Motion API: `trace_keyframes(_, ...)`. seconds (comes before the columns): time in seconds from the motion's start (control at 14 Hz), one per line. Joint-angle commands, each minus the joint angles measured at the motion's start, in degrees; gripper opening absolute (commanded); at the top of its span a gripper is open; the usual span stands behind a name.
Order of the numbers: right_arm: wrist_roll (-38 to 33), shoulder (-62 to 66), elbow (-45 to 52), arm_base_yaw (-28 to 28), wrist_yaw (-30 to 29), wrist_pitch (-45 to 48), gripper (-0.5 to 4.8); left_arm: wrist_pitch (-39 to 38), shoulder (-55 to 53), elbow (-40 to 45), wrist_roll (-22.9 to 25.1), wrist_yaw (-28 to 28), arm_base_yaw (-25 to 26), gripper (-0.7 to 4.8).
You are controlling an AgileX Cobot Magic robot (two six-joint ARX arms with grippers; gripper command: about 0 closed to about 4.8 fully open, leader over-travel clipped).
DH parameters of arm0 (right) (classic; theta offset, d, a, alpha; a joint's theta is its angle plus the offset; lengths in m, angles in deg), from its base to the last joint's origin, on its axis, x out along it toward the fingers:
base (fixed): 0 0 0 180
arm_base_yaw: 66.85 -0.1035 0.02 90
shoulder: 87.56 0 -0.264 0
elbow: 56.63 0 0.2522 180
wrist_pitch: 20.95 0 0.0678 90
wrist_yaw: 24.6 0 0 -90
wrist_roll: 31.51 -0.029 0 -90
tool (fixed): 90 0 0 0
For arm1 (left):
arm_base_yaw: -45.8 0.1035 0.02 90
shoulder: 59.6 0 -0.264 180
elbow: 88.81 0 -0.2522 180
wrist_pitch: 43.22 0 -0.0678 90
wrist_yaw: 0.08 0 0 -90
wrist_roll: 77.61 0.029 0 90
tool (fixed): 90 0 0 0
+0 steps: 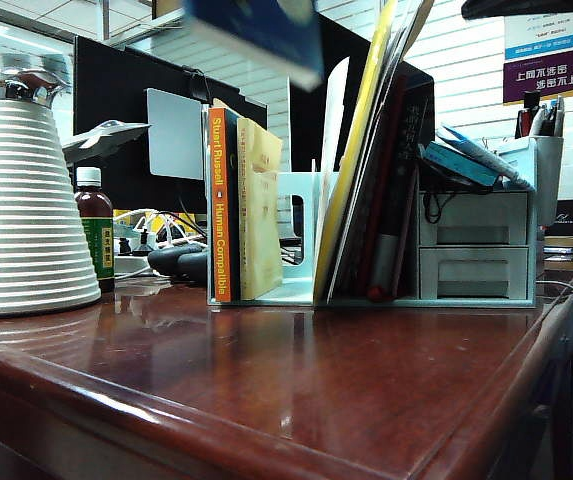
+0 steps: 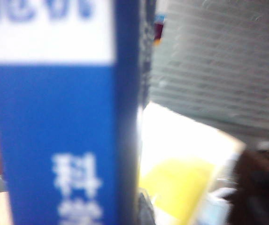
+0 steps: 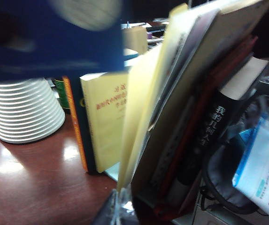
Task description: Pick up the blue book and put it on the bookshelf.
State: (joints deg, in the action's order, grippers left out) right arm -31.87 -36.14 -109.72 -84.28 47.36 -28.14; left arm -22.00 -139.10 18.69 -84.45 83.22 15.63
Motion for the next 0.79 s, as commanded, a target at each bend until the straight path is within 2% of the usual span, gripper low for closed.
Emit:
trace_keyframes(0.07, -1.25, -0.24, -0.22, -0.26, -0.35, 1.07, -0.05, 8.7, -6.21, -5.53, 0.85, 4.94, 0.11, -0.06)
trace_keyframes(0.21, -1.25, -0.26, -0.22, -0.26, -1.88, 1.22, -0.05, 8.92, -10.32, -8.31, 0.83, 8.07, 0.09, -0.06)
trace_keyframes(0.5, -1.22, -0.26, -0.22, -0.26, -3.1, 1.27, -0.05, 8.85, -16.13, -13.42, 0.35, 10.19, -0.04, -0.06)
trace_keyframes(0.79, -1.25, -0.28, -0.22, -0.26, -4.15, 1.31, -0.05, 8.17, -21.29, -19.12, 0.66, 18.73, -3.08, -0.06)
